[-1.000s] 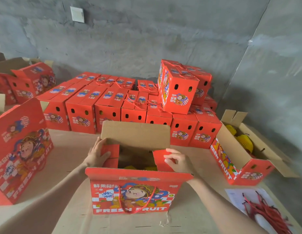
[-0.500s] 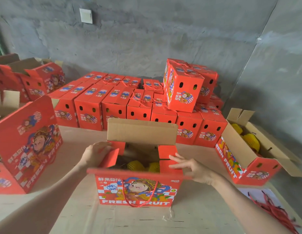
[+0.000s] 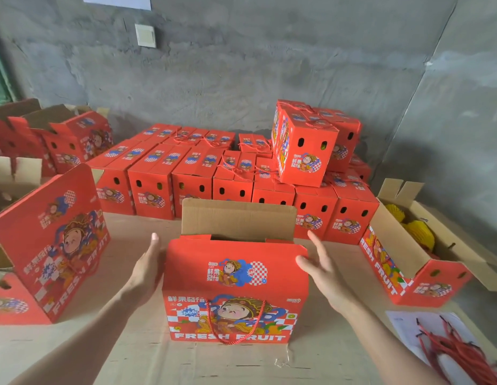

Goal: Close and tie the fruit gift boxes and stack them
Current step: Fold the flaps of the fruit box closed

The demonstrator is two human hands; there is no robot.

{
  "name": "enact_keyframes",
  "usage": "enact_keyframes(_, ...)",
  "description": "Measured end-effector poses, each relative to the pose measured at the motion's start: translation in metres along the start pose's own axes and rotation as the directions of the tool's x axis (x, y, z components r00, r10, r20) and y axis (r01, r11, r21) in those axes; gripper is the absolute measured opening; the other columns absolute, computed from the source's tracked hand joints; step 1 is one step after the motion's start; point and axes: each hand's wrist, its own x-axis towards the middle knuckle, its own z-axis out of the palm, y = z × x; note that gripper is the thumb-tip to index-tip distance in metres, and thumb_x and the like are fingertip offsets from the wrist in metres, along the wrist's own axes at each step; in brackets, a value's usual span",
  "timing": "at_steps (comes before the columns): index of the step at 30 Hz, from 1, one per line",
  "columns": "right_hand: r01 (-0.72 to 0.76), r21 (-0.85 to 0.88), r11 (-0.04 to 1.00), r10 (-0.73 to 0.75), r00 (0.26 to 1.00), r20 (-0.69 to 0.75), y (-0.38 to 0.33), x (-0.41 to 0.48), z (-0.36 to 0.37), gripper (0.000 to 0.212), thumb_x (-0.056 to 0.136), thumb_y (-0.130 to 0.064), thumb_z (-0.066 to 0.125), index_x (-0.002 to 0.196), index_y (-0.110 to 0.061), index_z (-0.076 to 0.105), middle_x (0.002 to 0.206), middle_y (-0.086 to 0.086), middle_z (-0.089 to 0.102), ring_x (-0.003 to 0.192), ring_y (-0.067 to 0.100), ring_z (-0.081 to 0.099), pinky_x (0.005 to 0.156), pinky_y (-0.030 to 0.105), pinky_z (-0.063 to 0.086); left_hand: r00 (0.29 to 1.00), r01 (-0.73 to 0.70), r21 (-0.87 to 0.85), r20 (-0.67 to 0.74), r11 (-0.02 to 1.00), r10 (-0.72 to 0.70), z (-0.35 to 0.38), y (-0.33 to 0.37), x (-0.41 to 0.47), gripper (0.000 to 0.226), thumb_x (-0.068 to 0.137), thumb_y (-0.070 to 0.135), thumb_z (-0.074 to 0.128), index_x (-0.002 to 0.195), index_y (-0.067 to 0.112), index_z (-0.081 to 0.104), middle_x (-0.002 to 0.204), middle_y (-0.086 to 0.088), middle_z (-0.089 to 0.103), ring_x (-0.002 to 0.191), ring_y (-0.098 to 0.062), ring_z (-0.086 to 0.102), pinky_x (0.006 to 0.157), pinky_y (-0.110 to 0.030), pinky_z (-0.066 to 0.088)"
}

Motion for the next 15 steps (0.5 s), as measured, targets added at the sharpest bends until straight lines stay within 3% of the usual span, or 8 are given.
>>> enact_keyframes(2, 0.107, -0.162, 0.981, -0.129, 0.983, -0.130, -0.002, 0.002, 0.013, 0.054, 0.093, -0.010, 0.059, 0.139, -0.029, 0.037, 0.129, -0.021, 0.045, 0.110, -0.009, 0.050, 0.093, 0.014, 0.040, 0.998, -0.040, 0.030, 0.040, 0.999, 0.039, 0.003, -0.002, 0.002, 0.062, 0.088, 0.066, 0.035, 0.109, 0.018, 0.070, 0.103, -0.006, 0.072, 0.094, -0.018, 0.069, 0.083, -0.036, 0.051)
enact_keyframes(5, 0.199, -0.453, 0.869, -0.339, 0.907, -0.251, 0.003, -0.002, 0.037, 0.030, 0.093, -0.002, 0.053, 0.122, -0.010, 0.059, 0.119, -0.001, 0.062, 0.112, 0.011, 0.057, 0.094, 0.016, 0.041, 0.978, -0.161, 0.175, -0.104, 0.971, 0.181, 0.015, -0.004, 0.000, 0.031, 0.093, 0.039, 0.054, 0.123, 0.031, 0.059, 0.103, 0.010, 0.066, 0.090, -0.006, 0.065, 0.068, -0.023, 0.052)
enact_keyframes(7, 0.231, -0.560, 0.796, -0.464, 0.826, -0.320, 0.010, -0.004, 0.048, 0.022, 0.090, 0.005, 0.056, 0.110, 0.001, 0.065, 0.111, 0.012, 0.065, 0.105, 0.025, 0.062, 0.090, 0.023, 0.044, 0.954, -0.201, 0.266, -0.164, 0.943, 0.250, 0.022, -0.005, -0.002, 0.018, 0.097, 0.029, 0.052, 0.111, 0.027, 0.063, 0.099, 0.005, 0.066, 0.084, -0.009, 0.062, 0.062, -0.024, 0.048)
enact_keyframes(9, 0.246, -0.610, 0.753, -0.533, 0.772, -0.346, 0.013, -0.003, 0.053, 0.018, 0.084, 0.009, 0.062, 0.101, 0.005, 0.069, 0.109, 0.019, 0.064, 0.099, 0.028, 0.064, 0.083, 0.030, 0.050, 0.939, -0.196, 0.321, -0.210, 0.927, 0.271, 0.026, -0.007, -0.004, 0.016, 0.097, 0.029, 0.051, 0.093, 0.027, 0.066, 0.089, 0.001, 0.066, 0.076, -0.016, 0.059, 0.058, -0.027, 0.045)
enact_keyframes(11, 0.252, -0.641, 0.725, -0.556, 0.764, -0.328, 0.013, -0.001, 0.052, 0.015, 0.082, 0.007, 0.064, 0.096, 0.006, 0.070, 0.107, 0.019, 0.064, 0.091, 0.026, 0.065, 0.073, 0.031, 0.055, 0.933, -0.183, 0.344, -0.233, 0.921, 0.273, 0.026, -0.007, -0.005, 0.019, 0.096, 0.033, 0.051, 0.084, 0.025, 0.063, 0.081, 0.000, 0.065, 0.071, -0.020, 0.059, 0.055, -0.027, 0.044)
enact_keyframes(15, 0.252, -0.721, 0.646, -0.600, 0.751, -0.276, 0.012, -0.002, 0.049, 0.021, 0.087, -0.009, 0.052, 0.087, 0.002, 0.070, 0.085, 0.010, 0.065, 0.080, 0.027, 0.061, 0.070, 0.033, 0.051, 0.917, -0.186, 0.393, -0.259, 0.901, 0.302, 0.026, -0.006, -0.006, 0.025, 0.093, 0.037, 0.055, 0.079, 0.018, 0.064, 0.077, -0.006, 0.066, 0.069, -0.025, 0.061, 0.056, -0.033, 0.047)
